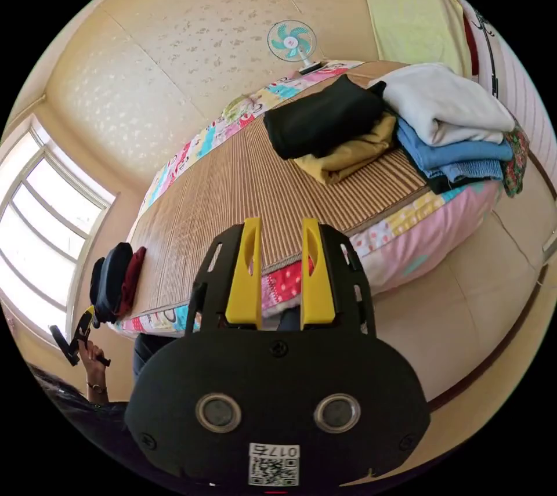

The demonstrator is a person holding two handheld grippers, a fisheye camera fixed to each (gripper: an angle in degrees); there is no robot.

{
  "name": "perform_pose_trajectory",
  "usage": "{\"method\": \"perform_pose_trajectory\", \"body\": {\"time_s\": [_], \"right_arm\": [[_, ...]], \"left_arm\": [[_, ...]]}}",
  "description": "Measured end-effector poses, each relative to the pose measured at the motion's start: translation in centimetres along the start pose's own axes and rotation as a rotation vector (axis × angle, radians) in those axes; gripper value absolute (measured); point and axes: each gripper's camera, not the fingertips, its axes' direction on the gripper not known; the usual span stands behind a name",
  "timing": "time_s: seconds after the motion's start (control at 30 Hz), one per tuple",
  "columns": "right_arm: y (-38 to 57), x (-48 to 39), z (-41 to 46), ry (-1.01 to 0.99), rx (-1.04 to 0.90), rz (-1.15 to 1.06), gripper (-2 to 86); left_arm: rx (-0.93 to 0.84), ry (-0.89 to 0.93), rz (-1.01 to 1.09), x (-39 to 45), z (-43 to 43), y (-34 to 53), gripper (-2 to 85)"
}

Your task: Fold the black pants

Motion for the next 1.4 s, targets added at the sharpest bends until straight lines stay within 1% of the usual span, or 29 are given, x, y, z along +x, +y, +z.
{"method": "perform_pose_trajectory", "body": {"time_s": [0.03, 0.07, 0.1, 0.17, 0.2, 0.23, 0.27, 0.3, 0.37, 0.4, 0.43, 0.47, 0.5, 0.57, 0.6, 0.67, 0.7, 0.77, 0.8, 0.87, 0.9, 0.97, 1.0, 1.07, 1.13, 1.2, 1.27, 1.33, 1.4], "right_arm": [[-2.8, 1.1, -0.7, -0.042, 0.017, -0.034, 12.2], [-5.8, 2.2, -1.3, -0.021, 0.033, -0.041, 13.1], [-7.3, 2.7, -1.5, 0.012, 0.045, -0.038, 13.3], [-12.9, 5.4, -1.7, 0.170, 0.088, -0.007, 14.3], [-14.1, 6.2, -1.6, 0.188, 0.094, 0.010, 14.6], [-16.3, 7.9, -1.1, 0.155, 0.087, 0.037, 15.2], [-18.3, 9.8, 0.0, 0.082, 0.035, 0.090, 15.3], [-19.2, 10.7, 0.9, 0.063, -0.004, 0.124, 15.1], [-21.2, 12.3, 5.0, -0.022, -0.187, 0.193, 12.3], [-21.4, 11.9, 5.3, -0.029, -0.193, 0.196, 11.0], [-21.7, 9.9, 4.5, -0.062, -0.127, 0.143, 8.4], [-21.7, 6.8, 2.3, -0.178, 0.003, 0.030, 7.1], [-21.7, 5.1, 1.3, -0.271, 0.058, -0.021, 6.4], [-21.6, -3.3, -1.0, -0.571, 0.097, -0.233, 4.5], [-21.3, -5.9, -1.3, -0.602, 0.081, -0.302, 4.3], [-17.9, -16.0, -1.6, -0.717, -0.008, -0.569, 3.5], [-16.6, -17.9, -1.4, -0.763, -0.036, -0.607, 3.4], [-10.5, -23.9, 0.6, -0.975, -0.201, -0.716, 3.2], [-8.8, -25.0, 1.2, -1.019, -0.245, -0.732, 3.1], [-1.5, -27.7, 4.0, -1.122, -0.425, -0.728, 3.0], [0.4, -28.0, 4.7, -1.113, -0.467, -0.718, 3.0], [7.3, -27.3, 7.4, -1.005, -0.595, -0.620, 3.0], [8.7, -26.6, 7.9, -1.002, -0.624, -0.583, 2.9], [13.0, -23.5, 8.7, -1.056, -0.739, -0.430, 2.8], [15.0, -21.3, 7.8, -1.042, -0.778, -0.358, 2.7], [16.2, -19.9, 6.2, -0.982, -0.782, -0.363, 2.6], [16.3, -18.1, 4.3, -0.908, -0.790, -0.347, 2.6], [15.2, -16.8, 2.7, -0.909, -0.742, -0.301, 2.5], [13.7, -15.5, 1.0, -0.914, -0.659, -0.258, 2.3]], "left_arm": [[0.009, 0.000, -0.009, 0.0, -0.3, -0.2, -0.4], [0.018, 0.010, -0.042, -0.3, -0.7, -0.3, -0.4], [0.020, 0.016, -0.083, -0.8, -1.2, -0.3, -0.4], [0.031, 0.013, -0.123, -1.3, -2.0, 0.3, -0.5], [0.046, -0.007, -0.143, -1.4, -2.7, 1.1, -0.5], [0.053, -0.020, -0.151, -1.5, -2.9, 1.5, -0.6], [0.062, -0.047, -0.167, -1.5, -3.4, 2.4, -0.6], [0.056, -0.065, -0.183, -1.6, -3.6, 3.3, -0.6], [0.041, -0.071, -0.198, -1.7, -3.8, 4.3, -0.7], [0.041, -0.082, -0.199, -1.7, -3.9, 4.9, -0.7], [0.042, -0.091, -0.200, -1.7, -4.0, 5.2, -0.7], [0.046, -0.111, -0.200, -1.8, -4.1, 5.7, -0.7], [0.050, -0.123, -0.200, -1.9, -4.0, 5.9, -0.8], [0.056, -0.111, -0.202, -2.0, -3.5, 6.0, -0.8], [0.059, -0.086, -0.197, -2.0, -3.0, 5.9, -0.8], [0.055, -0.055, -0.179, -1.6, -1.9, 5.4, -0.8], [0.052, -0.044, -0.162, -1.1, -1.1, 5.1, -0.7], [0.055, -0.027, -0.128, -0.1, 0.0, 4.9, -0.5], [0.056, -0.006, -0.107, 0.5, 0.7, 4.8, -0.3], [0.038, 0.039, -0.087, 1.0, 2.0, 4.9, 0.6], [0.011, 0.069, -0.076, 1.3, 3.0, 5.0, 2.5], [-0.057, 0.112, -0.055, 1.5, 5.3, 5.2, 5.2], [-0.122, 0.137, -0.034, 1.7, 7.3, 5.4, 6.6], [-0.237, 0.184, -0.002, 2.5, 11.0, 5.5, 8.2], [-0.351, 0.263, 0.045, 4.1, 15.3, 5.3, 9.6], [-0.477, 0.403, 0.116, 7.9, 21.7, 4.5, 11.8], [-0.538, 0.501, 0.191, 12.2, 26.4, 3.5, 13.6], [-0.574, 0.505, 0.273, 17.3, 31.1, 2.6, 15.8], [-0.583, 0.413, 0.353, 23.8, 36.9, 2.1, 17.6]]}}
